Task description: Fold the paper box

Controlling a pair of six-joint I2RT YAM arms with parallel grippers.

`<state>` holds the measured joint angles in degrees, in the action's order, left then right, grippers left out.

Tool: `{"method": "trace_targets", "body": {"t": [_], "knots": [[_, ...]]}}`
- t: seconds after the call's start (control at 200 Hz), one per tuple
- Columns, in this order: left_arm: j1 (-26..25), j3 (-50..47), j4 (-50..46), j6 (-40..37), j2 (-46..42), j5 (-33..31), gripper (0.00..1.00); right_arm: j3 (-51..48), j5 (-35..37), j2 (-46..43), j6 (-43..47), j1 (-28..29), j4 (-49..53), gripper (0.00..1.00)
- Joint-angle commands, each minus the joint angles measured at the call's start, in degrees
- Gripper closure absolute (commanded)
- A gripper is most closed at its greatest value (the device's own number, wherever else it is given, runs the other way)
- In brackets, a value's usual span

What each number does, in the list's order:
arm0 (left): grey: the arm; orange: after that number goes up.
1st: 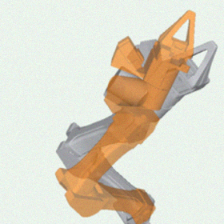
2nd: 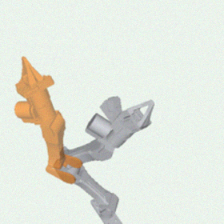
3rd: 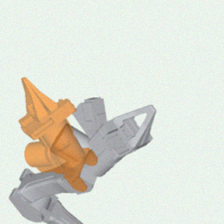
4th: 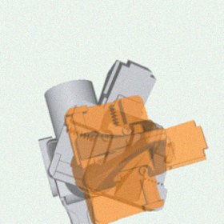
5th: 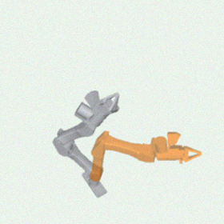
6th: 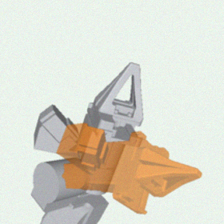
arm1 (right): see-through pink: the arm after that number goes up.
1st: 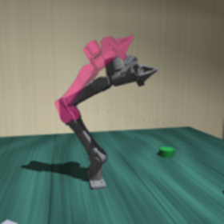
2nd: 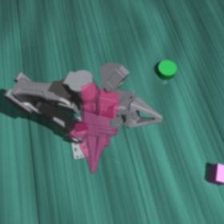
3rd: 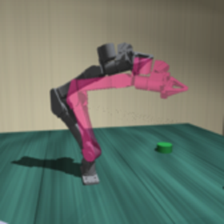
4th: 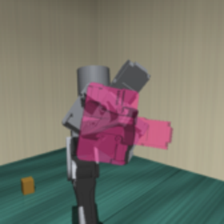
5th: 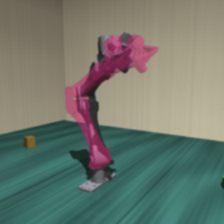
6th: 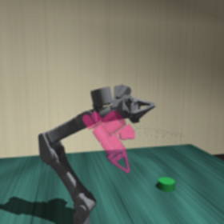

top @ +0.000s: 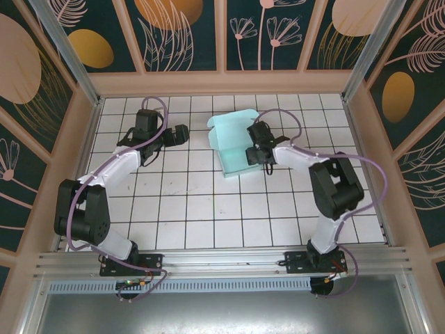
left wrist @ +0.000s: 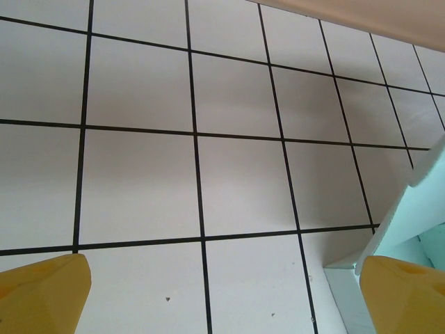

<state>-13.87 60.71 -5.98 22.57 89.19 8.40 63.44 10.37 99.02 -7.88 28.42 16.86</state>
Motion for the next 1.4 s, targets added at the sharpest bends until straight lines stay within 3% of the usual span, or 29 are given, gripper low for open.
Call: {"method": "trace_targets", "body": {"t": [0.0,0.23,0.52,0.641,0.826,0.931,1.136,1.226,1.296,1.396], "knots": [[-0.1,0.2,2.4,0.2,-0.5,0.7,0.02,-5.4,-4.0,-6.0,-4.2,-3.6,-8.6,0.37],[-0.1,-6.3,12.9,0.6,-5.7,1.5,0.02,-12.0,-8.3,-7.6,-5.6,-9.6,-11.6,0.38],[0.0,-9.9,18.3,-0.4,-9.4,0.9,0.02,-13.1,-9.3,-4.5,-2.5,-5.6,-12.3,0.41],[0.0,-6.8,17.7,-5.0,-7.1,7.7,0.02,-14.2,-9.3,-6.5,-2.7,-5.0,-13.4,0.41],[0.0,5.7,5.4,-20.5,0.6,17.5,0.05,-14.8,-9.3,-12.2,1.5,-7.2,-13.5,0.37],[-0.1,13.5,-1.5,-26.5,5.9,21.9,0.07,-15.0,-15.1,-15.6,4.7,-8.3,-13.9,0.34],[-0.1,31.8,-17.1,-32.3,19.3,25.8,0.16,-14.8,-23.1,-19.4,7.7,-8.7,-12.8,0.26],[-0.7,39.6,-24.7,-34.6,24.6,26.3,0.2,-15.3,-23.7,-20.4,7.4,-8.7,-13.0,0.26],[-1.5,45.3,-30.5,-36.6,28.3,26.2,0.29,-15.8,-23.9,-20.7,7.2,-8.7,-13.0,0.26],[-2.8,53.4,-38.5,-39.1,33.8,24.4,0.32,-16.2,-23.7,-20.8,7.1,-8.7,-12.9,0.26]]}}
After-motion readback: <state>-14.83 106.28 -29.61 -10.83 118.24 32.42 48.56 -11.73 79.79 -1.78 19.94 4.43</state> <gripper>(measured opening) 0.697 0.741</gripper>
